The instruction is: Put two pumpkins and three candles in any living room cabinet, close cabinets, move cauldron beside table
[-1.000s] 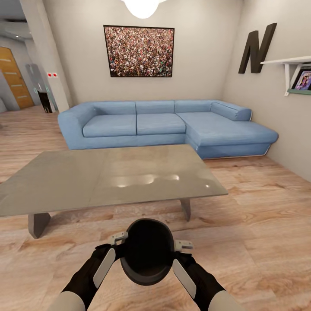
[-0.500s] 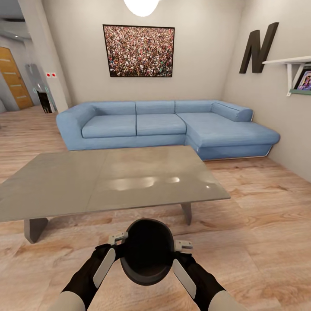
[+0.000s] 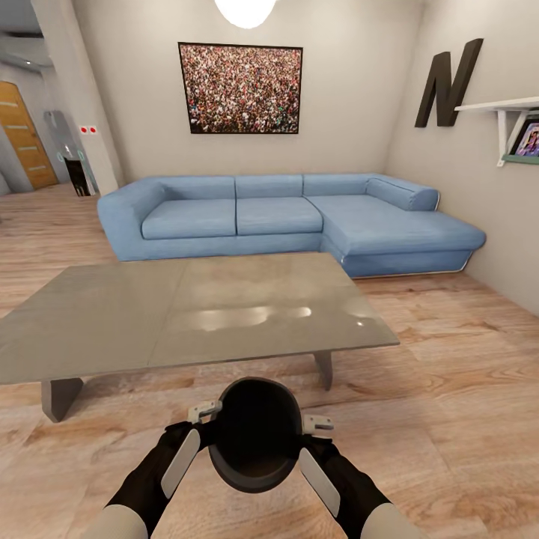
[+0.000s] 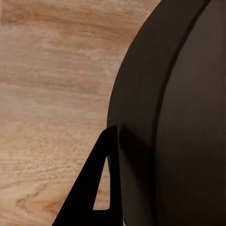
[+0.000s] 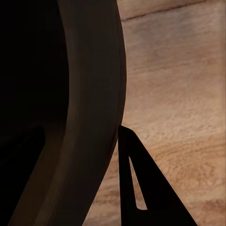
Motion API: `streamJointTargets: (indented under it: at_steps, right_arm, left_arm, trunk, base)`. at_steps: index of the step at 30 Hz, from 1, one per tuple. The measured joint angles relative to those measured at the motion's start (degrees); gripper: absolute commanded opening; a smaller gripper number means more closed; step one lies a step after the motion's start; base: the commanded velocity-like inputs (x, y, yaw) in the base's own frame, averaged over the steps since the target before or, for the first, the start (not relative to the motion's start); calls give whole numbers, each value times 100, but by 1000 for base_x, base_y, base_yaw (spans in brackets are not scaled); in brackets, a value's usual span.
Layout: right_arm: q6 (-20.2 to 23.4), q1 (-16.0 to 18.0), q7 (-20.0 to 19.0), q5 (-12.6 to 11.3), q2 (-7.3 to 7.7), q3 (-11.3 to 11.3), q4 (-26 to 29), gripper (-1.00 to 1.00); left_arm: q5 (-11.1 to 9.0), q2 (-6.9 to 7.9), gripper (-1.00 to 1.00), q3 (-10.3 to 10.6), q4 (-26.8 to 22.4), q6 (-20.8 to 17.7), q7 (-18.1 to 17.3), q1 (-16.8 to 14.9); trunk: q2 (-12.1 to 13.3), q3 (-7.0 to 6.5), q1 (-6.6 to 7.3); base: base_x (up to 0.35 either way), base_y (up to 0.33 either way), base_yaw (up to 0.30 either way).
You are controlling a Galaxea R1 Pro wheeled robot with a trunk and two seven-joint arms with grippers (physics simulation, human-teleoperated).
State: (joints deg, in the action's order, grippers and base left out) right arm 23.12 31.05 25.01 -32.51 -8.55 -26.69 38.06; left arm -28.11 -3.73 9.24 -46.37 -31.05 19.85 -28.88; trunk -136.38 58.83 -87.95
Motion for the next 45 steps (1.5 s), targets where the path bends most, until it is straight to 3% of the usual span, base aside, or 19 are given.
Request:
streamJointTargets:
  at_steps: [6,23,31,45]
  right_arm:
    - [1,0,-12,8,0,5,-9,-100]
    - [-3,-1,-18,-16,-1,0,-46,-100]
    - [1,0,-17,-10,-1,1,-43,-100]
    - [3,0,-16,1,-1,4,-31,-100]
  left_arm:
    - [4,-1,-100,-1,6,-2,-1,0]
    - [0,-4,-100,0,41,-3,-3,1]
    - [-15,-1,-100,5,41,2,2,1]
    - [-8,-2,-100,2,35,5,-3,0]
  trunk:
    - [0,0,0]
    - [-680,305,-373]
    - [-693,482,-395]
    - [-710,748,-425]
  base:
    - [0,0,0]
    - [0,0,0]
    - [0,0,25]
    - [0,0,187]
